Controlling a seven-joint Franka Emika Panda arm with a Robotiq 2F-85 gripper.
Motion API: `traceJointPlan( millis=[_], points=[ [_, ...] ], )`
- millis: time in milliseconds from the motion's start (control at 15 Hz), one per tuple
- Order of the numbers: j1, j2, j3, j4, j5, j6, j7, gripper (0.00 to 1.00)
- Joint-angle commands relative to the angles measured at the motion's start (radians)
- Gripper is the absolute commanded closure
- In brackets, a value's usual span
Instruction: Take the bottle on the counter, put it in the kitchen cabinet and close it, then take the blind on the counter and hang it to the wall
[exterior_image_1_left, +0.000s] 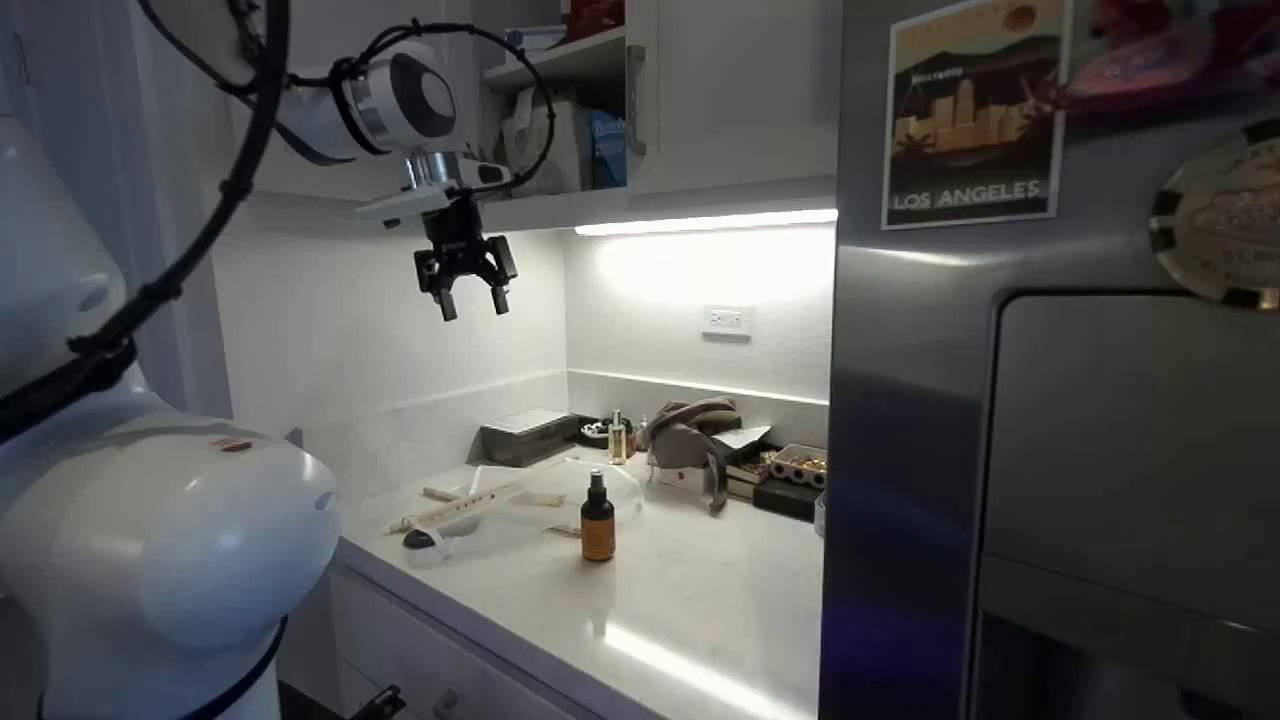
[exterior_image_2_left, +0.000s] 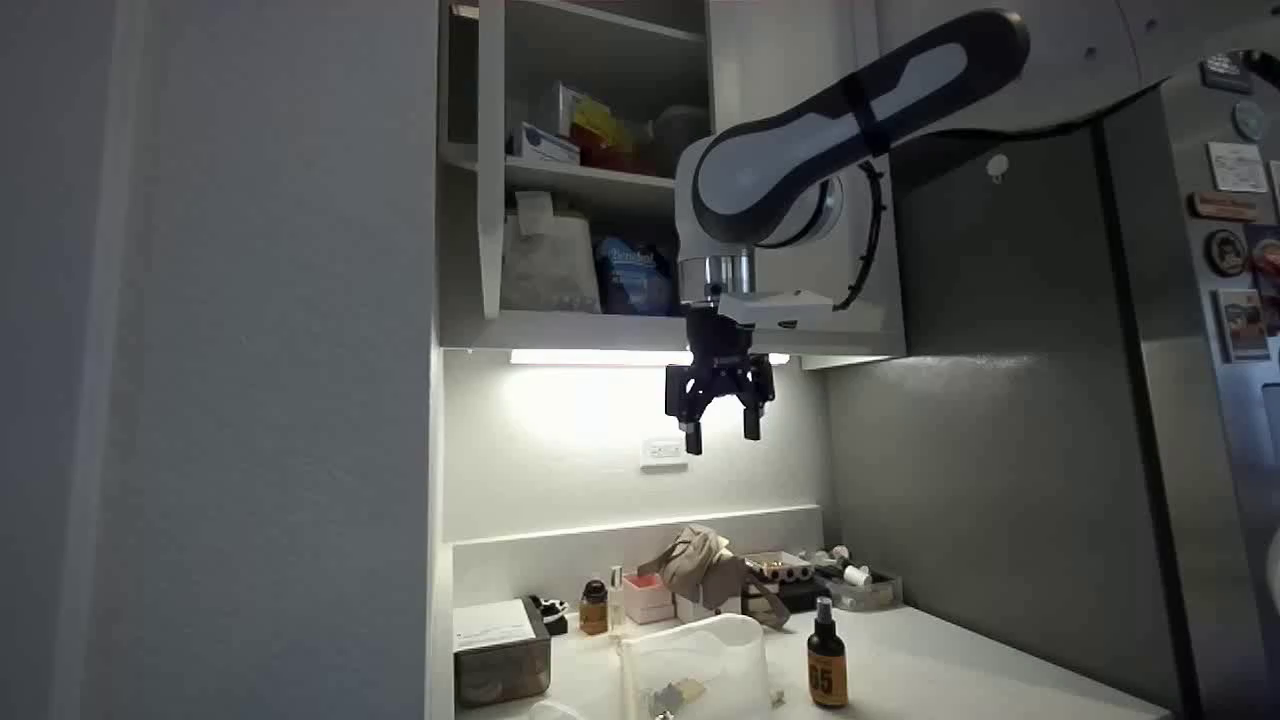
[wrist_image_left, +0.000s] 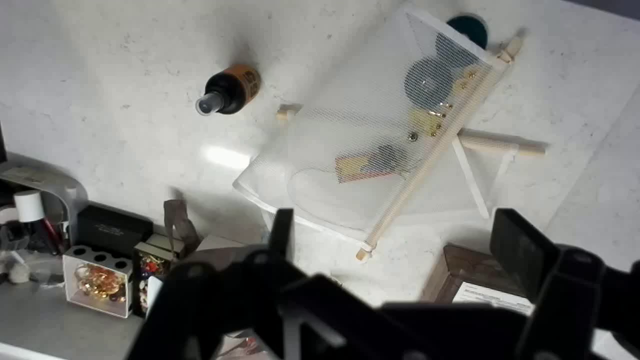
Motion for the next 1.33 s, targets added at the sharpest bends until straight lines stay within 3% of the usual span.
traceJointPlan(
  millis=[0,267,733,1067,1200,1267],
  points=[
    [0.024,0.004,-0.020,0.003,-0.009,-0.003,0.008,0.00],
    [0.026,-0.013,-0.020,-0.021,-0.003,0.015,0.017,0.00],
    [0.027,-0.258,-0.069,-0.397,0.008,0.310,0.041,0.00],
    [-0.009,-0.415,-0.108,-0.638,0.002,0.454,0.034,0.00],
    [-0.027,-0.448,-0.114,-0.704,-0.001,0.479,0.028,0.00],
    [-0.046,-0.384,-0.108,-0.630,-0.005,0.459,0.030,0.00]
  ],
)
